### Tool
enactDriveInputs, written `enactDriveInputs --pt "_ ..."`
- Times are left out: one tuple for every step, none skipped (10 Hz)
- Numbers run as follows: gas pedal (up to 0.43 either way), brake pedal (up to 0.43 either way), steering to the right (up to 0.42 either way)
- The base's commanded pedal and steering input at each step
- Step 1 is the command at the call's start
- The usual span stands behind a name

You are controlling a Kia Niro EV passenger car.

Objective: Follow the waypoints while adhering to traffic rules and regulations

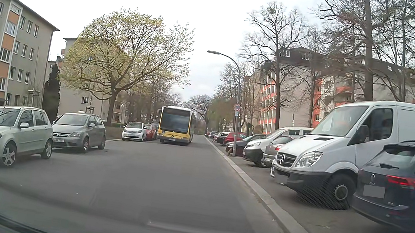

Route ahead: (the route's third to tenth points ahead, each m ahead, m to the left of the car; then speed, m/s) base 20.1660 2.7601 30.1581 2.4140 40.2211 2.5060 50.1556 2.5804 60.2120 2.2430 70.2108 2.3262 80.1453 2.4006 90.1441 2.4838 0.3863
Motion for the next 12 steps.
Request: enactDriveInputs --pt "0.0 0.268 0.016" --pt "0.0 0.268 0.016" --pt "0.0 0.274 0.016" --pt "0.0 0.262 0.015" --pt "0.0 0.238 0.016" --pt "0.0 0.213 0.016" --pt "0.0 0.207 0.015" --pt "0.0 0.213 0.016" --pt "0.0 0.22 0.015" --pt "0.0 0.232 0.016" --pt "0.0 0.244 0.015" --pt "0.0 0.256 0.016"
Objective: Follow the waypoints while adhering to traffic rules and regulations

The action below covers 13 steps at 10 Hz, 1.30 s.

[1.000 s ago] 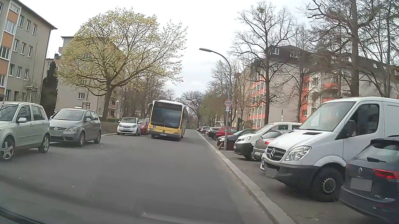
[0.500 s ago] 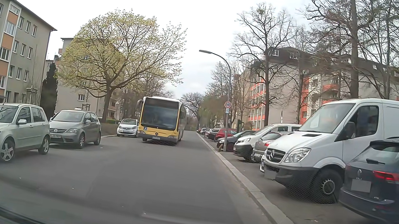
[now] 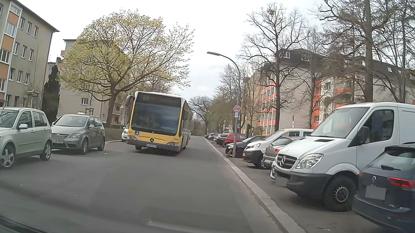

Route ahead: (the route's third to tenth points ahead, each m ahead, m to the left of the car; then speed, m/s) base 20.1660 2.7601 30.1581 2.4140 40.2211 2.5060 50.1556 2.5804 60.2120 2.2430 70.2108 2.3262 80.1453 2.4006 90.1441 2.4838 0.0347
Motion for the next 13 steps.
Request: enactDriveInputs --pt "0.0 0.274 0.016" --pt "0.0 0.293 0.016" --pt "0.0 0.305 0.015" --pt "0.0 0.323 0.017" --pt "0.0 0.329 0.024" --pt "0.0 0.329 0.031" --pt "0.0 0.323 0.038" --pt "0.0 0.317 0.046" --pt "0.0 0.311 0.06" --pt "0.0 0.311 0.079" --pt "0.0 0.311 0.09" --pt "0.0 0.299 0.095" --pt "0.0 0.268 0.097"
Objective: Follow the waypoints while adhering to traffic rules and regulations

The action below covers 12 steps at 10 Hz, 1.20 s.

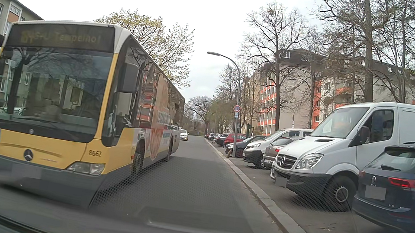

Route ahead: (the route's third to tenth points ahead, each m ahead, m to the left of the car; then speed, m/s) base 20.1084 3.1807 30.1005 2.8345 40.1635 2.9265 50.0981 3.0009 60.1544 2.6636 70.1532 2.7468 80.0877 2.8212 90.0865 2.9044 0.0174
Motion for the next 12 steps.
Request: enactDriveInputs --pt "0.0 0.268 0.097" --pt "0.0 0.262 0.097" --pt "0.0 0.244 0.097" --pt "0.0 0.244 0.096" --pt "0.0 0.244 0.096" --pt "0.0 0.195 0.093" --pt "0.0 0.085 0.089" --pt "0.0 0.03 0.088" --pt "0.0 0.006 0.087" --pt "0.0 0.0 0.084" --pt "0.0 0.0 0.077" --pt "0.0 0.0 0.069"
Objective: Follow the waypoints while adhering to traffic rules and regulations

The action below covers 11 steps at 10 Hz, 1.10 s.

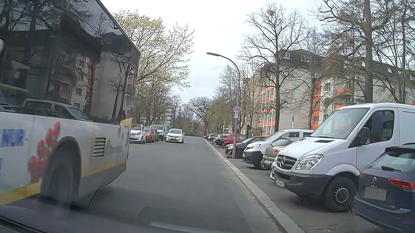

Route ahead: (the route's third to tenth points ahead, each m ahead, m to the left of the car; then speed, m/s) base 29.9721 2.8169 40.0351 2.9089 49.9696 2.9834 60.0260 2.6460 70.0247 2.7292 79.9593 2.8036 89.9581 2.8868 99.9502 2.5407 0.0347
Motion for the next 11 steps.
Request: enactDriveInputs --pt "0.11 0.0 0.06" --pt "0.268 0.0 0.049" --pt "0.28 0.0 0.029" --pt "0.28 0.0 0.013" --pt "0.28 0.0 0.004" --pt "0.299 0.0 -0.005" --pt "0.319 0.0 -0.024" --pt "0.331 0.0 -0.037" --pt "0.35 0.0 -0.045" --pt "0.35 0.0 -0.047" --pt "0.358 0.0 -0.045"
